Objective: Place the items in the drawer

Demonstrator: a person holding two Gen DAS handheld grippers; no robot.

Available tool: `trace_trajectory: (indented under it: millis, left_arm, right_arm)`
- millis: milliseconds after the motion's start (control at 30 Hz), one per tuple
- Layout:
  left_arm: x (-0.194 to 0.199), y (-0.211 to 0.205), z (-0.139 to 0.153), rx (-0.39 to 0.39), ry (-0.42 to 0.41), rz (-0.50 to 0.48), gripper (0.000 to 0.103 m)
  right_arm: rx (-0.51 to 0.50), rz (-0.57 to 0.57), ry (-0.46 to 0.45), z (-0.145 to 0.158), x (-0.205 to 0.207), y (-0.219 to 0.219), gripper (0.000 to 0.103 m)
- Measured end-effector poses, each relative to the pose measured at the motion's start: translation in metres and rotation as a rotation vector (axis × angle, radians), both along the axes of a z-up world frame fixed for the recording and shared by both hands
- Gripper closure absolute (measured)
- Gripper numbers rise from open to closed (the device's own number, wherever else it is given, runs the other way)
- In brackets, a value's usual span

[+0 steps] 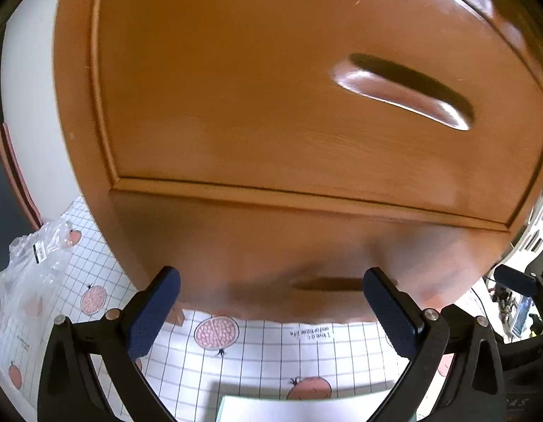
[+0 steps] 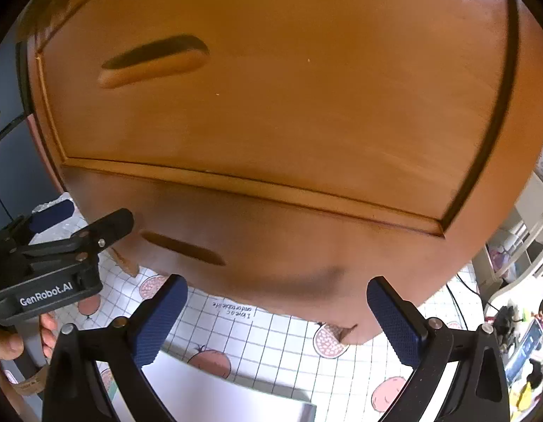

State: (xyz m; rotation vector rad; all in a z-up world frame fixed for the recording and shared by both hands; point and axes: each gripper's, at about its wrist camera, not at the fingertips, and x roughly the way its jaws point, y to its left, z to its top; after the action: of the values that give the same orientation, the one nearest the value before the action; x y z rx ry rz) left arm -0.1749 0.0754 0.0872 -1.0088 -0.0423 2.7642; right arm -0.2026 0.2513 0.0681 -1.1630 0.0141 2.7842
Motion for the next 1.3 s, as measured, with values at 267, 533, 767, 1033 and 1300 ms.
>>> trace_trajectory:
  millis: [267,533,767,1033,1300]
  left_arm:
    - [0.029,-0.004,0.009,-0.016,-0.002,0.009,0.0]
    - [0.044,-0.01,0.007,-0.048,-0.007,0.03,0.0]
    - [0.08,-0.012,0.001,-0.095,-0.003,0.007,0.0]
    - [0.113,-0.009,-0.013,-0.142,-0.031,0.006,0.0]
    - [0.145,-0.007,-0.03,-0.156,-0.049,-0.022,0.0]
  right_arm:
    - [-0.025,-0.015,0.008,-0.001,0.041,-0.004,0.0]
    - [-0.026,-0.018,0.007,-0.003,0.083,-0.023,0.0]
    - [-0.064,-0.056,-0.011,0.0,0.125,-0.025,0.0]
    - [-0.051,-0.088,-0.027,-0.011,0.166,-0.029,0.0]
    - [-0.067,-0.114,-0.048,-0.029,0.194,-0.028,0.0]
